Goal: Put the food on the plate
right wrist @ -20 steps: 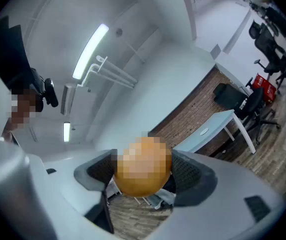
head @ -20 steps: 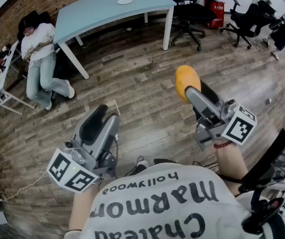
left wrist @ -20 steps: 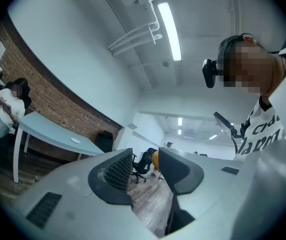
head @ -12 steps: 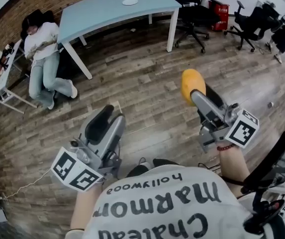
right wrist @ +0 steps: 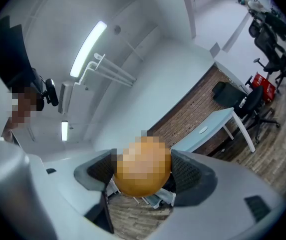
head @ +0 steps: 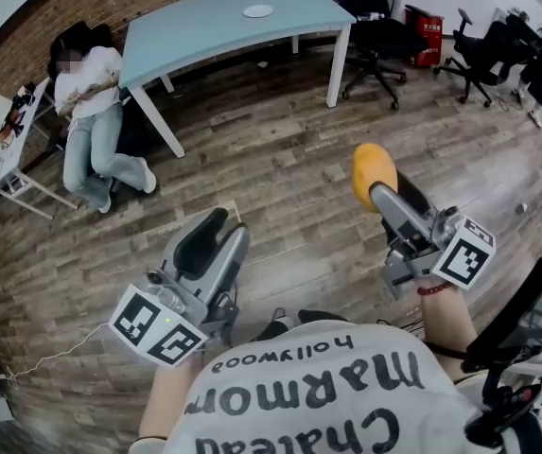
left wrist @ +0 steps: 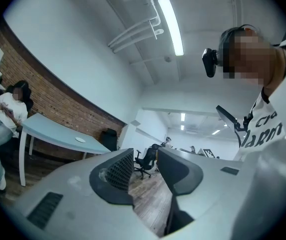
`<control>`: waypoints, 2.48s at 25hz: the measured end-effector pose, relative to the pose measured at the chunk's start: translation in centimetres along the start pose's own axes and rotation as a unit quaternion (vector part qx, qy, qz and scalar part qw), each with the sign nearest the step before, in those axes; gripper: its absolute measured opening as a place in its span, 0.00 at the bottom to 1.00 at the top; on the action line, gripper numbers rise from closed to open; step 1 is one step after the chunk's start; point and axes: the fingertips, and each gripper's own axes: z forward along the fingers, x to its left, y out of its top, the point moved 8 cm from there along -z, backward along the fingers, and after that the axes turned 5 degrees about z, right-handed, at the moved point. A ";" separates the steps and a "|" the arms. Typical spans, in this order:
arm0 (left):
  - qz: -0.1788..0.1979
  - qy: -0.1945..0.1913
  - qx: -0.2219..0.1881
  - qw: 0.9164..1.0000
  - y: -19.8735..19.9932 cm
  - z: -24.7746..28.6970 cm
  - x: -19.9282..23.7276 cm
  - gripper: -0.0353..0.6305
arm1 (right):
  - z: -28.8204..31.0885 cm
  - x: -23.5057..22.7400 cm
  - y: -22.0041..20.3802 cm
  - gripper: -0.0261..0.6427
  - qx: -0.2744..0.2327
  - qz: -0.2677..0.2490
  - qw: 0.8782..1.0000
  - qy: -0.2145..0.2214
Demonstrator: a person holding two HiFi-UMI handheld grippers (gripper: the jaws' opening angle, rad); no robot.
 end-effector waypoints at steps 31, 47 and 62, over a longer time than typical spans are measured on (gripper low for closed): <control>0.007 0.035 0.013 0.999 -0.8 5.0 12.1 0.06 | 11.3 -8.4 1.6 0.53 0.042 -0.057 0.997 -0.023; -0.003 0.051 0.044 0.998 -4.0 19.6 16.9 0.06 | 16.7 -21.4 9.0 0.53 0.119 -0.115 0.986 -0.033; 0.008 0.078 0.046 0.996 -4.7 23.6 17.6 0.06 | 18.7 -25.4 10.0 0.53 0.149 -0.112 0.982 -0.012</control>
